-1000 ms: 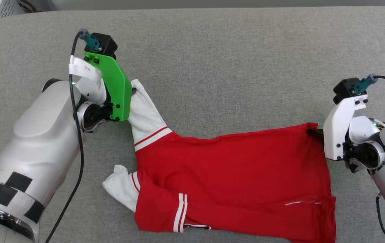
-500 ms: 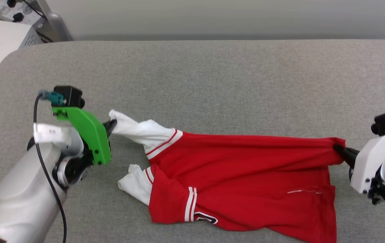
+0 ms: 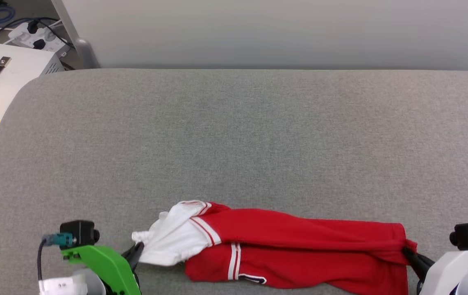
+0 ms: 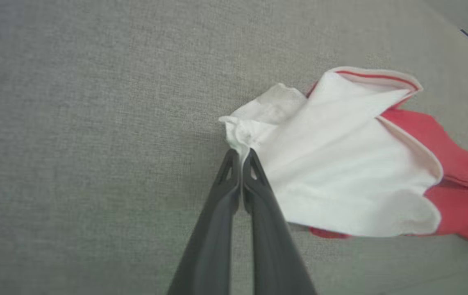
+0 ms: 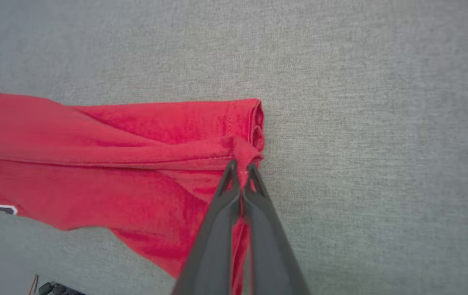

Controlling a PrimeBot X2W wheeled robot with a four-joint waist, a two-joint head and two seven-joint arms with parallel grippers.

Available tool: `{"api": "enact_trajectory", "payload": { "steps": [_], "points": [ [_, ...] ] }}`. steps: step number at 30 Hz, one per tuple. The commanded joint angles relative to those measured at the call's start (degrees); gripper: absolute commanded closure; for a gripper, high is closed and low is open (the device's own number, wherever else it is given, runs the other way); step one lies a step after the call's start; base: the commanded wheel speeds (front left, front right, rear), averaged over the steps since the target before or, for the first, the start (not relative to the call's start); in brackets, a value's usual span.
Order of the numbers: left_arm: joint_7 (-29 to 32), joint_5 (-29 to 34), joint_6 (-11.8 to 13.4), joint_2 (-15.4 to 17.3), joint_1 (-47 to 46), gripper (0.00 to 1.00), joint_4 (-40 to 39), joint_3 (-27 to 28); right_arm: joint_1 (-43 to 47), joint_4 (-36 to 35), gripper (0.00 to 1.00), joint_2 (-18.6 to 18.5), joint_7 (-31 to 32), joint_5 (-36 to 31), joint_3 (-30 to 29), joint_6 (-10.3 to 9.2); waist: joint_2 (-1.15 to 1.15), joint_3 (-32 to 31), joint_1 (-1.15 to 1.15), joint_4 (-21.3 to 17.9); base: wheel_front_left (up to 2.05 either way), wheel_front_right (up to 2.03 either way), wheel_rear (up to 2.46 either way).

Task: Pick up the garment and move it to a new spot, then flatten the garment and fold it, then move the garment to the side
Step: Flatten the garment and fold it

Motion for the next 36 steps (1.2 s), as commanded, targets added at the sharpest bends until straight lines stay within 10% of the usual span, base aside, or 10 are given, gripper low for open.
{"api": "enact_trajectory", "payload": {
  "steps": [1, 7, 9, 11, 12, 22, 36],
  "points": [
    [-0.7, -0.8, 0.7, 0.1, 2.2, 1.0, -0.6, 0.3, 1.3, -0.7, 1.0, 0.8, 0.0, -1.3, -0.7, -0.03, 0.0, 0.1, 0.0, -0.2, 0.0, 0.0, 0.0],
    [-4.5, -1.3, 0.9, -2.7, 5.4, 1.0, 1.0, 0.5, 4.8, 0.2, 0.99, 3.7, -1.2, -3.6, -1.5, -0.03, 0.0, 0.7, 0.0, -0.2, 0.0, 0.0, 0.0],
    [-6.1, -0.6, 0.6, -3.6, 4.9, 0.88, 1.8, 0.6, 4.9, 1.0, 0.0, 4.9, -2.2, -3.4, -0.9, -0.03, 0.0, 0.8, 0.0, -0.2, 0.0, 0.0, 0.0],
    [-7.4, -0.3, 0.1, -4.6, 4.3, 0.19, 2.2, 0.7, 4.7, 1.7, 0.0, 5.7, -4.0, -3.3, -0.6, -0.03, 0.0, 0.7, 0.0, -0.2, 0.0, 0.0, 0.0],
    [-8.2, 0.1, 0.0, -4.9, 4.0, 0.0, 2.4, 0.8, 4.6, 1.8, 0.0, 6.1, -5.4, -3.5, -0.7, -0.03, 0.0, 0.6, 0.0, -0.1, 0.0, 0.0, 0.0],
    [-18.1, 8.4, 1.4, -5.0, 2.5, 0.0, -0.2, 0.9, 5.9, -2.2, 0.0, 7.2, -12.5, -5.1, -3.2, -0.03, 0.0, -3.0, 0.0, -0.2, 0.0, 0.0, 0.0],
    [-21.9, 27.9, 8.0, -6.7, 1.0, 0.0, -9.7, 2.8, 7.9, -7.9, 0.0, 3.4, 10.0, -4.9, -11.2, -0.03, 0.0, -3.0, 0.0, 2.5, 0.0, 0.0, 0.0]
  ]
}}
